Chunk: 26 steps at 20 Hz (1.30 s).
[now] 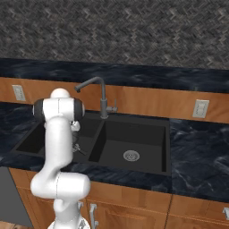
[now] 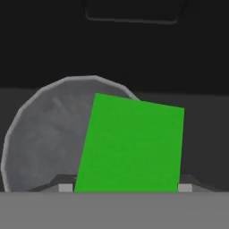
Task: Pick the pan and sponge and place them into the sink. Then turn on the water.
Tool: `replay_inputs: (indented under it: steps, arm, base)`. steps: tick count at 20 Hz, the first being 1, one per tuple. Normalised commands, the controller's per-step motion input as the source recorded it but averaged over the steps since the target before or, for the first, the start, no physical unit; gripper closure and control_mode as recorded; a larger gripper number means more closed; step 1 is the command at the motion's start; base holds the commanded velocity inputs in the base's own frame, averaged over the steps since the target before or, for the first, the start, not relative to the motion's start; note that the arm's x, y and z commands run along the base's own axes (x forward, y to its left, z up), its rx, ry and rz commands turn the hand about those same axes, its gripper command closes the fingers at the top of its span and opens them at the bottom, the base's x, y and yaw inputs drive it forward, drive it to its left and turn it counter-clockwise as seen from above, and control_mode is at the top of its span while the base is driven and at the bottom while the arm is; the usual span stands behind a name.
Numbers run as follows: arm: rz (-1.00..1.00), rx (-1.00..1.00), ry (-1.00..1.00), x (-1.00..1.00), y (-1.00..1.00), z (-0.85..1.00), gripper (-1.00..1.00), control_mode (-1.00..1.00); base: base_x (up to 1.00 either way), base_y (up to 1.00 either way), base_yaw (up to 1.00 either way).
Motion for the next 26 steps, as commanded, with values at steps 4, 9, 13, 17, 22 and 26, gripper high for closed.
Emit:
replay_inputs:
  steps: [4, 9, 13, 17, 22, 26]
  arm:
    - [0.11, -0.13, 0.10, 0.34, 0.14, -0.72, 1.00, -1.00]
    - [0.11, -0.09, 0.10, 0.43, 0.04, -0.64, 1.00, -1.00]
    - [0.09, -0.04, 0.09, 0.47, 0.00, -0.52, 1.00, -1.00]
    - [0.07, -0.06, 0.06, 0.39, 0.03, -0.39, -1.00, -1.00]
    - [0.03, -0.01, -0.01, 0.02, 0.00, 0.14, -1.00, -1.00]
    - [0.02, 0.00, -0.06, -0.14, -0.02, 0.52, -1.00, -1.00]
  base:
    - [0.00, 0.00, 0.00]
    - [0.00, 0.00, 0.00]
    - [0.00, 0.00, 0.00]
    - [0.00, 0.00, 0.00]
    - [0.00, 0.00, 0.00]
    - [0.00, 0.00, 0.00]
